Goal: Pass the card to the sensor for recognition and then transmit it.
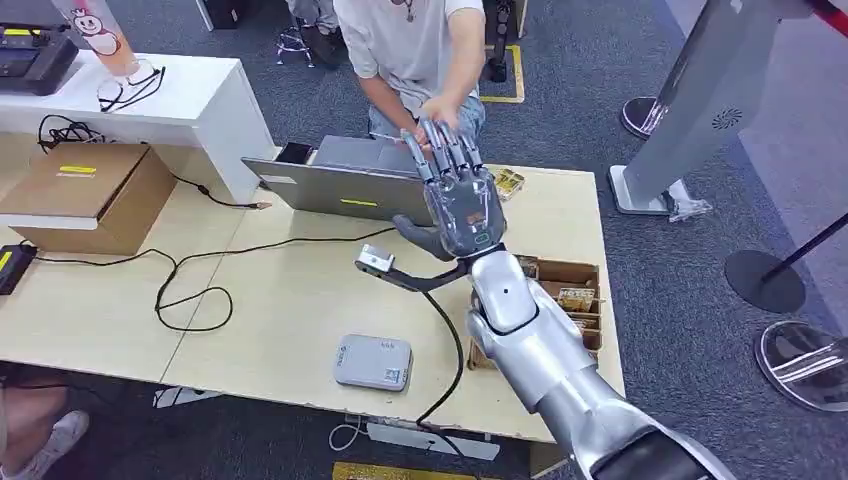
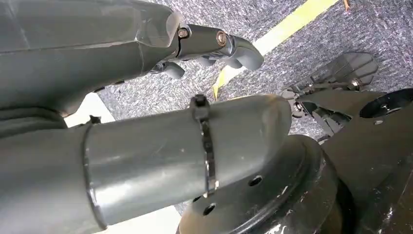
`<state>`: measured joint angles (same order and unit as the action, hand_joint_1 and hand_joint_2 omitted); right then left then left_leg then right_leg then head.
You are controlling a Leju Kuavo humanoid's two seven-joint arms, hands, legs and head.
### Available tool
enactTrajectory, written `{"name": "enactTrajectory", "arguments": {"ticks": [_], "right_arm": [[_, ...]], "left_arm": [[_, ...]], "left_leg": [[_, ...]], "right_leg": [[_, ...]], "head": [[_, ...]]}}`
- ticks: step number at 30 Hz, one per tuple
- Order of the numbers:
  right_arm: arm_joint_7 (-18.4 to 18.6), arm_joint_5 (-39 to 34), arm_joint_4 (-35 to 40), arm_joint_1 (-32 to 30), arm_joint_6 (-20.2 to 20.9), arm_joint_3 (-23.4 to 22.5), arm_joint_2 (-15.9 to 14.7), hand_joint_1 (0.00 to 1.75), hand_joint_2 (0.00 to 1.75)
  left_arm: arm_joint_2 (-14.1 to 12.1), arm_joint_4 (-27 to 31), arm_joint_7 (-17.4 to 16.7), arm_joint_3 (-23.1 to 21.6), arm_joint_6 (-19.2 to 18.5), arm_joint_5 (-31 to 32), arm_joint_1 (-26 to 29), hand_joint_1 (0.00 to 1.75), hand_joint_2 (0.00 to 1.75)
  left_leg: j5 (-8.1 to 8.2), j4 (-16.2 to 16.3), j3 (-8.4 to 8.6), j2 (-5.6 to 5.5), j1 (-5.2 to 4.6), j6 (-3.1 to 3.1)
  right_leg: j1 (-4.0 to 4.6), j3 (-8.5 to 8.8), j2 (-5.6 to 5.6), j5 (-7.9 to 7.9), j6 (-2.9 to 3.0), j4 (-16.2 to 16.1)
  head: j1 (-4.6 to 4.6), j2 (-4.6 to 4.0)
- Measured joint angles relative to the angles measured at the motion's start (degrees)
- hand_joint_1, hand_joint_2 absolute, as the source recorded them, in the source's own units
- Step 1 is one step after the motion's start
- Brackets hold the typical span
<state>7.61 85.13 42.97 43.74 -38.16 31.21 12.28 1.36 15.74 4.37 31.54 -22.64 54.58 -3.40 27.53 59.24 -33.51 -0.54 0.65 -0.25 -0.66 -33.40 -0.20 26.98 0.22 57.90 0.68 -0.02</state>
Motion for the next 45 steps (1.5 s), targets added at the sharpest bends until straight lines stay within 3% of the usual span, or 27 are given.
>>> {"name": "enactTrajectory", "arguments": {"ticks": [10, 20, 45], "right_arm": [[-3.17, -4.28, 1.11, -0.47, 0.44, -1.29, 0.20, 0.00, 0.00], [-7.41, -9.37, 8.19, -4.11, 1.90, -1.31, -0.33, 0.00, 0.00], [-12.70, -18.78, 29.18, -21.51, -0.09, -1.40, -8.83, 0.00, 0.00]], "left_arm": [[0.00, 0.00, 0.00, -0.02, 0.00, -0.15, 0.04, 0.00, 0.00], [0.00, 0.00, 0.02, -0.02, 0.06, -1.00, 0.14, 0.00, 0.00], [-0.28, 0.00, 2.27, 0.50, 1.20, -2.25, 3.03, 0.00, 0.00]], "left_leg": [[0.00, 0.00, 0.00, 0.00, 0.00, 0.00], [0.00, 0.00, 0.00, 0.00, 0.00, 0.00], [0.04, 0.00, -0.01, 0.00, -0.01, -0.01]], "right_leg": [[0.00, 0.00, 0.00, 0.00, 0.00, 0.00], [0.00, -0.02, 0.00, 0.00, 0.00, 0.00], [0.00, -0.02, 0.00, 0.02, 0.00, -0.02]], "head": [[0.02, 0.00], [0.00, 0.00], [0.00, 0.00]]}}
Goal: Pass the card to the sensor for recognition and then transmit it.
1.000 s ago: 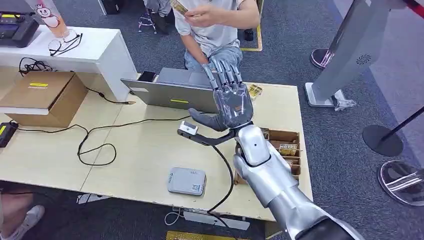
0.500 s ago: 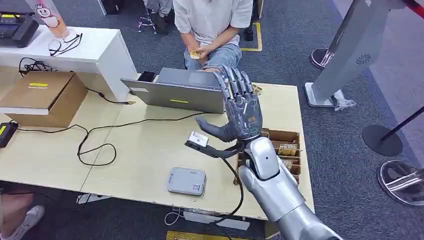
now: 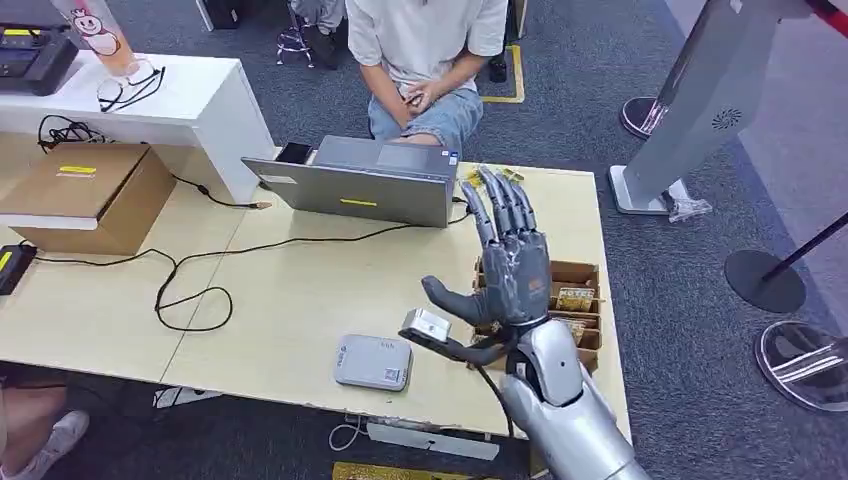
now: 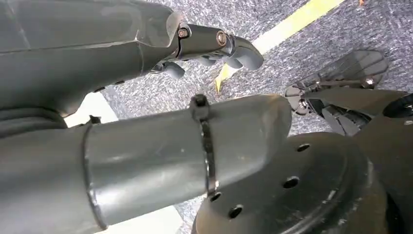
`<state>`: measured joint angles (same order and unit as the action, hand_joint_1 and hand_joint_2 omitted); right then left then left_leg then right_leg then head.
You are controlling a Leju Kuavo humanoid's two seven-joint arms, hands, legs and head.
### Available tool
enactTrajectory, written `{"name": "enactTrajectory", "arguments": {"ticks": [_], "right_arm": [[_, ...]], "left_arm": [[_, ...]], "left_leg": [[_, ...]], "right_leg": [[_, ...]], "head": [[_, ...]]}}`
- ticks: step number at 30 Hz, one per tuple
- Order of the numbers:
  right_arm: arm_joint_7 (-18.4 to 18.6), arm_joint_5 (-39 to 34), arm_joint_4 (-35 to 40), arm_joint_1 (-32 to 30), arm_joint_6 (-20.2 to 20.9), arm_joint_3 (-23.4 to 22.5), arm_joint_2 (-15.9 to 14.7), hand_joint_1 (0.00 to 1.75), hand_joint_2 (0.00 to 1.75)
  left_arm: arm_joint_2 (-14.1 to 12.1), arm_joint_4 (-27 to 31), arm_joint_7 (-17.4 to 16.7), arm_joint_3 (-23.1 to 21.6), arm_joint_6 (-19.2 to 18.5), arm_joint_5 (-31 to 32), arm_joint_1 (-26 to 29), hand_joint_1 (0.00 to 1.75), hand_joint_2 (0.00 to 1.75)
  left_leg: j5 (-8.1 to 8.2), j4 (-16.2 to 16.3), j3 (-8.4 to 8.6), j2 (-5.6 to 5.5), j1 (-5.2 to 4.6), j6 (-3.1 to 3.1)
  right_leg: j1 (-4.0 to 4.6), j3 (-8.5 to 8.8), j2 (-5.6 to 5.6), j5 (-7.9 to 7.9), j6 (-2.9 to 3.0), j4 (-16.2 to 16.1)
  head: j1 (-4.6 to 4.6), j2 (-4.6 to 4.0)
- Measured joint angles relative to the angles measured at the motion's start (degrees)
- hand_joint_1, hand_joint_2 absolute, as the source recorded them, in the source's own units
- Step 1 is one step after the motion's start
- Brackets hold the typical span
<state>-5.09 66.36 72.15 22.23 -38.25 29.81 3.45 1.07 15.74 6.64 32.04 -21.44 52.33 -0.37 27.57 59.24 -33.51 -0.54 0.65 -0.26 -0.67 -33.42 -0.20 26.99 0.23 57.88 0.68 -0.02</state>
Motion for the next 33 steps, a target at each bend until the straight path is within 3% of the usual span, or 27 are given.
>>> {"name": "enactTrajectory", "arguments": {"ticks": [12, 21, 33], "right_arm": [[-1.01, -1.62, 4.02, -4.50, 0.68, -0.55, -1.46, 0.00, 0.00], [-2.71, -2.73, 7.08, -9.94, 5.42, -1.77, -2.40, 0.00, 0.00], [-2.27, -0.17, 7.65, -12.17, 7.30, -3.02, -3.21, 0.00, 0.00]], "left_arm": [[0.00, 0.00, 0.48, 1.16, -0.02, 0.79, 0.24, 0.00, 0.00], [0.00, 0.00, 0.92, 3.39, -0.33, 1.92, 0.31, 0.00, 0.00], [0.13, 0.06, 0.90, 5.66, -1.11, 3.23, 0.51, 0.00, 0.00]], "left_leg": [[0.01, 0.00, 0.00, -0.01, 0.00, 0.01], [0.04, 0.00, -0.02, 0.00, 0.00, -0.01], [0.03, 0.00, -0.02, 0.00, 0.00, -0.01]], "right_leg": [[0.00, 0.01, 0.00, 0.00, 0.00, 0.00], [0.00, 0.00, 0.00, 0.03, -0.02, -0.01], [0.00, 0.00, 0.00, 0.03, -0.02, -0.01]], "head": [[0.00, 0.00], [0.00, 0.00], [0.02, 0.00]]}}
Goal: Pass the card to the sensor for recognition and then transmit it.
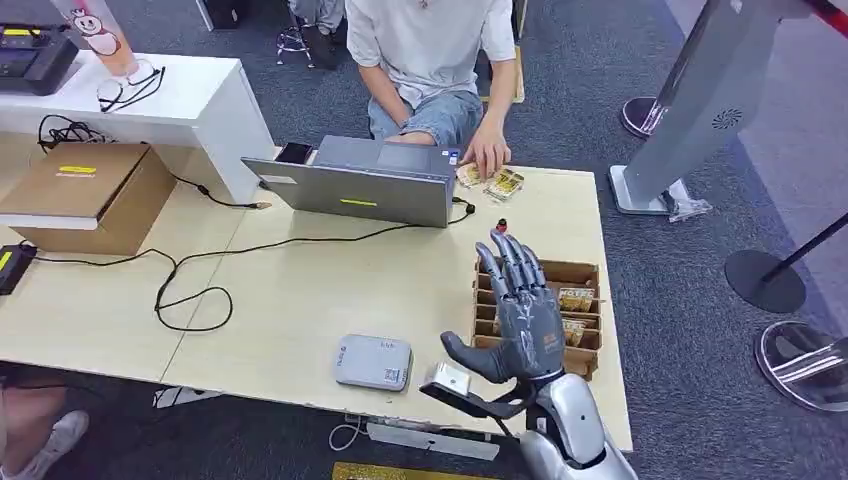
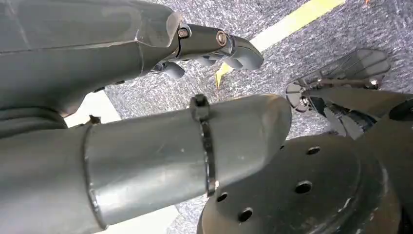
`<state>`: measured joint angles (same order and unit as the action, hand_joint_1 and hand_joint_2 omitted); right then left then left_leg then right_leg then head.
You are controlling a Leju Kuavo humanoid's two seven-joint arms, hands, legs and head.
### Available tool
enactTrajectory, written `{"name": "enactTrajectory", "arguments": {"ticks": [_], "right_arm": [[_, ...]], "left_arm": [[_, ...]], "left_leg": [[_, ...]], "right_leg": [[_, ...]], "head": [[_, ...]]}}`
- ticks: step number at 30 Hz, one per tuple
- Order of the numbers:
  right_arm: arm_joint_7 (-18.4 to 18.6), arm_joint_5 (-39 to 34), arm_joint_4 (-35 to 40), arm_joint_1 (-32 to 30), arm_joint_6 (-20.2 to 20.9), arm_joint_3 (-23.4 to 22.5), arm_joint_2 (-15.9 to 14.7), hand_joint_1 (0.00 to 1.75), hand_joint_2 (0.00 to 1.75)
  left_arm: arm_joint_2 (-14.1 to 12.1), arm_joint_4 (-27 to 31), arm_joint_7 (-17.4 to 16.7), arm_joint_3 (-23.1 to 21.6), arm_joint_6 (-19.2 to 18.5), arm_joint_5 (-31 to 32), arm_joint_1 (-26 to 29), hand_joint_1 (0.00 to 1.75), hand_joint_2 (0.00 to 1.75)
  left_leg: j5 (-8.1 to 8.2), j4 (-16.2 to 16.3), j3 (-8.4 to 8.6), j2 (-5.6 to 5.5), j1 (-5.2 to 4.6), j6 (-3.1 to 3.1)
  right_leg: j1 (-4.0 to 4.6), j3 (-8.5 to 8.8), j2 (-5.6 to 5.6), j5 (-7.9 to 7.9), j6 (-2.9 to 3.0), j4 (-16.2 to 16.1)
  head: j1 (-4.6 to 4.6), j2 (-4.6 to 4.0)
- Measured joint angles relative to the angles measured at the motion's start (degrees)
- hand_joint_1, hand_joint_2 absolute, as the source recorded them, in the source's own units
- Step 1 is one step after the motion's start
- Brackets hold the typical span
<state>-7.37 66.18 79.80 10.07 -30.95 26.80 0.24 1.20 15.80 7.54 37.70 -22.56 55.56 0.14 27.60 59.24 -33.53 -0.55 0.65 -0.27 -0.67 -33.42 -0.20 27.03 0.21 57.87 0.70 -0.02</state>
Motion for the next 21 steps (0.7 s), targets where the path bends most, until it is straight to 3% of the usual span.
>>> {"name": "enactTrajectory", "arguments": {"ticks": [18, 19, 21], "right_arm": [[1.99, 4.44, 0.00, -1.10, 0.96, -1.31, -0.98, 0.00, 0.00], [1.99, 4.83, 0.00, -1.18, 1.03, -1.42, -0.98, 0.00, 1.75], [2.19, 5.07, 0.00, -1.26, 1.20, -1.60, -1.01, 0.00, 1.75]], "left_arm": [[0.48, 0.59, 0.02, 2.71, -0.44, 1.95, 0.56, 0.00, 0.00], [0.48, 0.59, 0.02, 2.95, -0.55, 2.19, 0.57, 0.00, 0.00], [0.52, 0.66, 0.02, 3.54, -0.59, 2.62, 0.57, 0.00, 0.00]], "left_leg": [[0.00, 0.00, 0.00, 0.00, 0.00, 0.00], [0.00, 0.00, 0.00, 0.00, 0.00, 0.00], [0.00, 0.00, 0.00, 0.00, 0.00, 0.00]], "right_leg": [[0.00, 0.00, 0.00, 0.00, 0.00, 0.00], [0.00, 0.00, 0.00, 0.00, 0.00, 0.00], [0.00, 0.00, 0.00, 0.00, 0.00, 0.00]], "head": [[-0.02, 0.00], [-0.02, 0.00], [-0.02, 0.00]]}}
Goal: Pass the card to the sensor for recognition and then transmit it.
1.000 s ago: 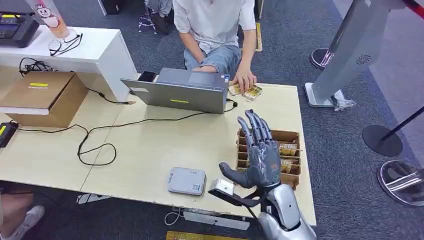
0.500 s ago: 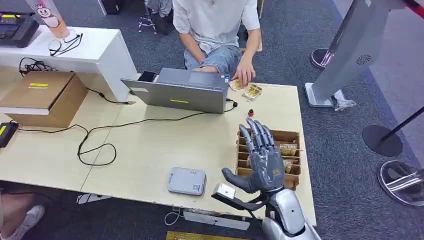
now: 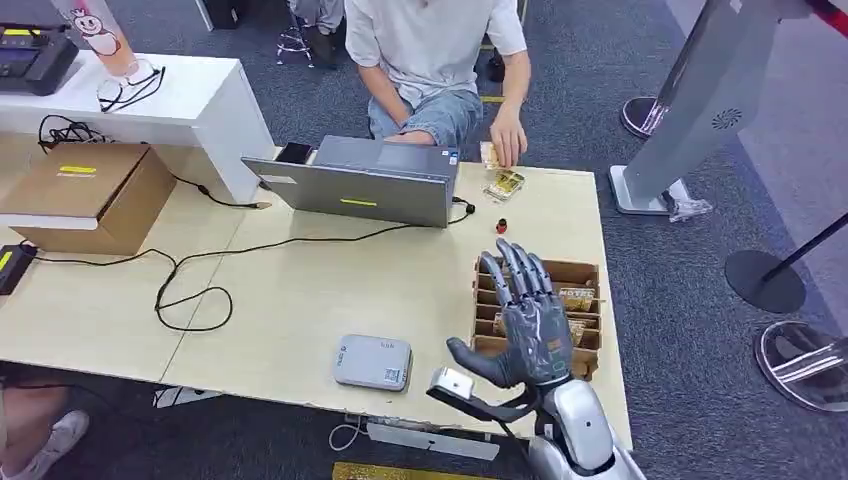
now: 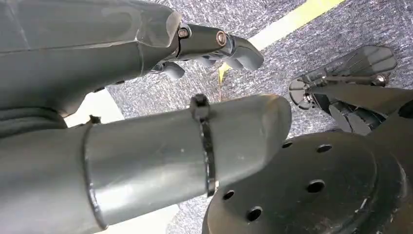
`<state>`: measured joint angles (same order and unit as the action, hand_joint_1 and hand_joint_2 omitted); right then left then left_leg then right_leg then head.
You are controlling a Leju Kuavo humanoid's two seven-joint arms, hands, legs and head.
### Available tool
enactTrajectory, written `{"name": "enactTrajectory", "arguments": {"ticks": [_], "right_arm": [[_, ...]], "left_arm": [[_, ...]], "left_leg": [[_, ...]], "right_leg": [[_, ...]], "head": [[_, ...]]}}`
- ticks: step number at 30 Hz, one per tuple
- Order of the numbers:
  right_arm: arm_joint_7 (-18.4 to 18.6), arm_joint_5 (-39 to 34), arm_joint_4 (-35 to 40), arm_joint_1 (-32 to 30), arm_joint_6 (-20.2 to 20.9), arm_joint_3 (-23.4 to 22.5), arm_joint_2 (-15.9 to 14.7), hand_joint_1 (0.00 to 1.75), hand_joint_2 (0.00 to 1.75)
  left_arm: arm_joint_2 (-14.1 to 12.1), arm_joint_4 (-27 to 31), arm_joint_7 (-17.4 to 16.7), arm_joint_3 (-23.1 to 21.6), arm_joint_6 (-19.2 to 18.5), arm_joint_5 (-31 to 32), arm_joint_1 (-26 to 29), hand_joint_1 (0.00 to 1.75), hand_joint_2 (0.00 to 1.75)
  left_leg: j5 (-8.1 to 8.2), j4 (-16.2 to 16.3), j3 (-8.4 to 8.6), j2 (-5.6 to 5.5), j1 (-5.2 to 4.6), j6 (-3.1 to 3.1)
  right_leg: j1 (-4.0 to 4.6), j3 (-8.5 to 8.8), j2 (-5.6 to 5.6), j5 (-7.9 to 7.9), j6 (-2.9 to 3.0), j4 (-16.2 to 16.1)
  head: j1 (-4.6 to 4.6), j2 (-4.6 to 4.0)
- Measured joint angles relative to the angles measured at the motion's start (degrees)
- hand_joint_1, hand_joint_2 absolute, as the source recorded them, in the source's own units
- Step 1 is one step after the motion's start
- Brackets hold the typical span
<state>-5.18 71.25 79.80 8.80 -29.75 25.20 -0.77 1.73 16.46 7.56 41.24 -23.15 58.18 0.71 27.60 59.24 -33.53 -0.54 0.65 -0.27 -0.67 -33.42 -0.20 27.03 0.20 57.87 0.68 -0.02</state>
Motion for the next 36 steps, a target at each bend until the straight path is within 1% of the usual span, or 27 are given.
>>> {"name": "enactTrajectory", "arguments": {"ticks": [8, 13, 36], "right_arm": [[1.51, 0.90, -0.77, -0.02, 0.90, -1.42, -0.02, 0.00, 1.75], [2.12, 0.94, -1.75, 0.07, 1.16, -2.05, -0.04, 0.00, 1.75], [4.33, 2.78, -1.90, 0.00, 5.84, -3.82, -0.02, 0.00, 1.75]], "left_arm": [[0.20, 0.17, 0.02, 1.66, -0.13, 1.51, -0.04, 0.00, 0.00], [0.20, 0.20, 0.02, 1.88, -0.13, 1.90, -0.09, 0.00, 0.00], [0.39, 0.20, 0.26, 3.19, -0.02, 3.87, -0.30, 0.00, 0.00]], "left_leg": [[0.00, 0.00, 0.00, 0.00, 0.00, 0.00], [0.00, 0.00, 0.00, 0.00, 0.00, 0.00], [0.00, 0.00, 0.00, 0.00, 0.00, 0.00]], "right_leg": [[0.00, 0.01, 0.00, 0.00, 0.00, 0.00], [0.00, 0.01, 0.00, 0.00, 0.00, 0.00], [0.00, 0.00, 0.00, 0.00, 0.00, 0.00]], "head": [[0.00, 0.00], [0.00, 0.00], [0.00, 0.00]]}}
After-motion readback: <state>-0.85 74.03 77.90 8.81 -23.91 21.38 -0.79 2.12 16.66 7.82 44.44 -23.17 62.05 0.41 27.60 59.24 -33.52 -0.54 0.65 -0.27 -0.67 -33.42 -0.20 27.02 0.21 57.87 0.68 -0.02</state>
